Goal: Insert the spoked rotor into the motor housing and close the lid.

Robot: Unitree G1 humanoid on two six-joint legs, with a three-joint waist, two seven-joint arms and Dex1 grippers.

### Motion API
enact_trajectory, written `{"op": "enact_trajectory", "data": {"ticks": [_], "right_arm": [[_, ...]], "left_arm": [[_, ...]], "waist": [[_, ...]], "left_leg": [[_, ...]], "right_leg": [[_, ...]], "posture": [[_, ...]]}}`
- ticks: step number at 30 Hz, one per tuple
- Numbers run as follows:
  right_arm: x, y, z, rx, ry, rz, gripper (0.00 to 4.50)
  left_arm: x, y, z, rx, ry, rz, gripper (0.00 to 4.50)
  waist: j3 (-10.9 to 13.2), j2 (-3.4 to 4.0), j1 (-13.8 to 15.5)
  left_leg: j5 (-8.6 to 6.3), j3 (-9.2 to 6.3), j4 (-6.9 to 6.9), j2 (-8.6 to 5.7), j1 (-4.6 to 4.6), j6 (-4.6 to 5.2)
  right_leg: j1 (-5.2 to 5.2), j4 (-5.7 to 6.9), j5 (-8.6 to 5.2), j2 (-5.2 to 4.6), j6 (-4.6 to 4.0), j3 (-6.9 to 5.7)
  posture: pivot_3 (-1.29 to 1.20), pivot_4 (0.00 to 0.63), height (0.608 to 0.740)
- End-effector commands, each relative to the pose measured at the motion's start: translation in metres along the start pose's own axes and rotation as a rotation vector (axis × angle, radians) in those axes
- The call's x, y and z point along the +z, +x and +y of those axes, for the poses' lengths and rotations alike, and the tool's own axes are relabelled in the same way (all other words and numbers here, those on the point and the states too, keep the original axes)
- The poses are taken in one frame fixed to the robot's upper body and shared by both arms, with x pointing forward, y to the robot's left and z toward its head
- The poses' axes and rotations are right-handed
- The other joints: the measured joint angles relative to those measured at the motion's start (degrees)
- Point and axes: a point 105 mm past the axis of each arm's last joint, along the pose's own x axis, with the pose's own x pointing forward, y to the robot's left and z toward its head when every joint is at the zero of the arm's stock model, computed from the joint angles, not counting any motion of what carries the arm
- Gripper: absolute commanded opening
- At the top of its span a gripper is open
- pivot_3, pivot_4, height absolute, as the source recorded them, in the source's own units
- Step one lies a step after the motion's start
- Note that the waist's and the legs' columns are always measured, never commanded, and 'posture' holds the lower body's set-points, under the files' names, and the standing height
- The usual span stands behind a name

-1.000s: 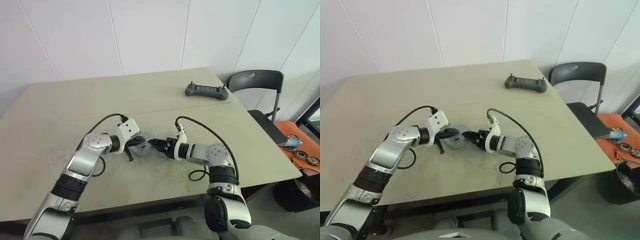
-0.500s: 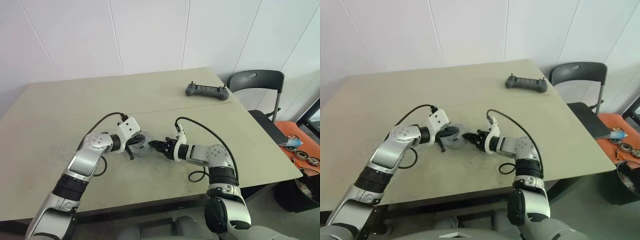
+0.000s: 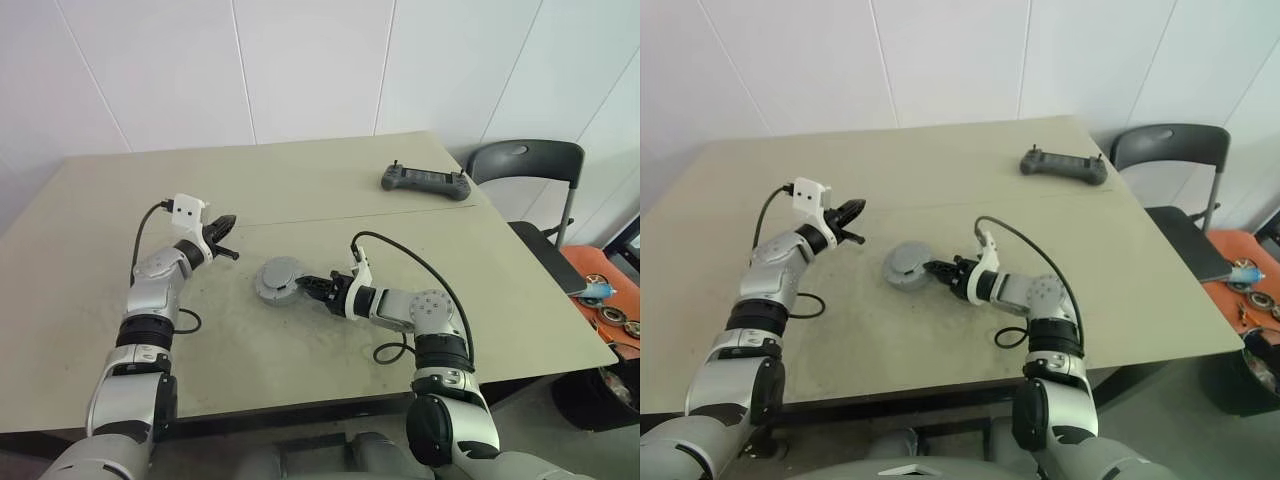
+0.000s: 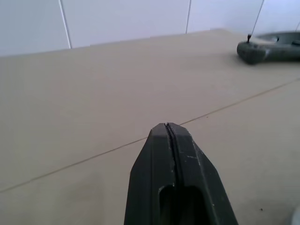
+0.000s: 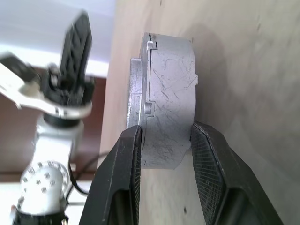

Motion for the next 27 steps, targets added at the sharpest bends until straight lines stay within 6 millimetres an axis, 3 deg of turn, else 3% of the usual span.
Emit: {"op": "enact_trajectory", "data": {"ticks": [1, 8, 13, 17, 20, 27], "right_arm": [[0.020, 0.005, 0.033, 0.133, -0.012, -0.092, 1.18], [0.030, 0.004, 0.035, 0.148, 0.012, -0.162, 1.18], [0.032, 0.004, 0.037, 0.159, 0.016, -0.185, 1.18], [0.037, 0.002, 0.040, 0.171, 0.019, -0.214, 1.18], [0.039, 0.002, 0.040, 0.175, 0.021, -0.226, 1.18], [0.041, 0.000, 0.042, 0.183, 0.020, -0.240, 1.18]], "left_arm": [[0.014, 0.001, 0.008, 0.036, -0.145, -0.096, 0.00], [-0.003, -0.005, -0.018, -0.088, -0.361, -0.113, 0.00], [-0.021, -0.009, -0.041, -0.151, -0.396, -0.061, 0.00], [-0.023, -0.011, -0.054, -0.190, -0.462, -0.059, 0.00], [-0.023, -0.011, -0.062, -0.222, -0.508, -0.063, 0.55], [-0.016, -0.015, -0.072, -0.265, -0.660, -0.096, 2.84]], "waist": [[0.0, 0.00, 0.0], [0.0, 0.00, -0.2], [0.0, 0.00, -0.2], [0.0, 0.00, -0.1], [0.0, 0.00, -0.1], [0.0, 0.00, -0.2]], "left_leg": [[0.00, 0.00, 0.01, 0.00, 0.01, 0.00], [0.00, 0.00, 0.01, 0.01, 0.04, 0.00], [0.00, -0.01, 0.01, 0.02, 0.08, 0.00], [0.01, -0.01, 0.09, 0.02, 0.08, 0.01], [0.01, 0.00, 0.13, 0.01, 0.08, 0.01], [0.01, 0.00, 0.12, 0.01, 0.09, 0.01]], "right_leg": [[0.01, 0.00, 0.00, 0.00, 0.00, 0.00], [0.02, 0.06, 0.01, 0.02, -0.01, 0.00], [0.01, 0.12, 0.01, 0.06, -0.03, 0.01], [0.04, 0.15, 0.03, 0.07, -0.06, 0.01], [0.08, 0.14, 0.03, 0.07, -0.06, 0.01], [0.08, 0.13, 0.03, 0.08, -0.06, 0.01]], "posture": [[0.00, 0.000, 0.740], [0.00, 0.000, 0.740], [0.00, 0.000, 0.740], [0.00, 0.000, 0.740], [0.00, 0.000, 0.740], [0.00, 0.000, 0.740]]}}
